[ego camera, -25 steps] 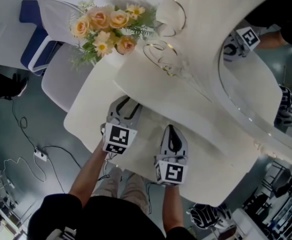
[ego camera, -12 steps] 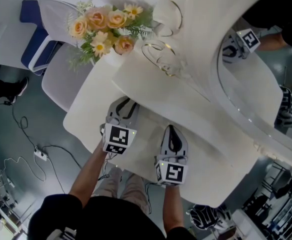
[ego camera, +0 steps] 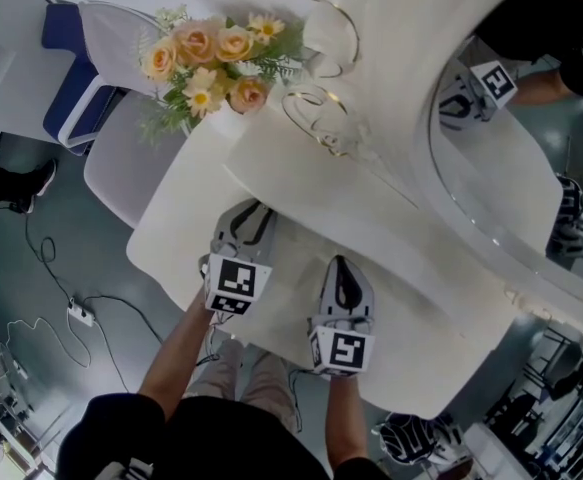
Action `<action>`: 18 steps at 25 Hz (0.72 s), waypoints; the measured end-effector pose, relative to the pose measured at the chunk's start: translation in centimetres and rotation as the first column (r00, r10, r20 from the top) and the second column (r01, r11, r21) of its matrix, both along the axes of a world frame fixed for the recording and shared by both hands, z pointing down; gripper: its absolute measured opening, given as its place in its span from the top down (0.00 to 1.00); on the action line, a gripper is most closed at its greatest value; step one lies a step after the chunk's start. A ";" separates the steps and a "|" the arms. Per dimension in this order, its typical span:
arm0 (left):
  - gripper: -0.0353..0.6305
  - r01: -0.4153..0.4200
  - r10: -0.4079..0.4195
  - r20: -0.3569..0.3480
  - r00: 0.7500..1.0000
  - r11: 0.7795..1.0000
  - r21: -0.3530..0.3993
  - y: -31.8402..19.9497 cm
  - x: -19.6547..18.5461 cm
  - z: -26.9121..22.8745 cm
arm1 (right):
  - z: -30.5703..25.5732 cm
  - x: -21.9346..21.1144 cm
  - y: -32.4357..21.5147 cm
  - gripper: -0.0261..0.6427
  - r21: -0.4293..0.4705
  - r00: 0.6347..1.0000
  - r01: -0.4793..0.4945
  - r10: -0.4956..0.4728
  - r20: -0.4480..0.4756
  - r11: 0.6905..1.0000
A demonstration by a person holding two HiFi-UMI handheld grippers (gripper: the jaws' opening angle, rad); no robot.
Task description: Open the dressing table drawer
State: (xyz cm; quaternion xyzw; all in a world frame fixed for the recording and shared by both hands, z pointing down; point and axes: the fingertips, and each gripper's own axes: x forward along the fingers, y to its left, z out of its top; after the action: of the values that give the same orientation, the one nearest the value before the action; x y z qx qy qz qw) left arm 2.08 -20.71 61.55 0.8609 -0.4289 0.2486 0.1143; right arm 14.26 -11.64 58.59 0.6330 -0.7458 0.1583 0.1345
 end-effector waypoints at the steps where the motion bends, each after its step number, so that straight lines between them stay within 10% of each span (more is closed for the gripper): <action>1: 0.81 0.001 -0.001 0.001 1.000 1.000 -0.002 0.2 -0.1 0.0 | 0.0 0.0 0.1 0.97 -0.002 1.000 0.002 -0.002 0.000 1.000; 18: 0.81 0.002 -0.002 0.002 1.000 1.000 0.002 2.1 -1.1 0.0 | -0.9 -0.1 1.9 0.97 0.026 1.000 -0.019 0.020 -0.020 0.999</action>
State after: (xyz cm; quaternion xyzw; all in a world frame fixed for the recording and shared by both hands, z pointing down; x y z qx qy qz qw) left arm 0.99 -18.60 61.50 0.8603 -0.4302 0.2489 0.1134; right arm 14.13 -9.73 57.67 0.6435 -0.7402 0.1434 0.1324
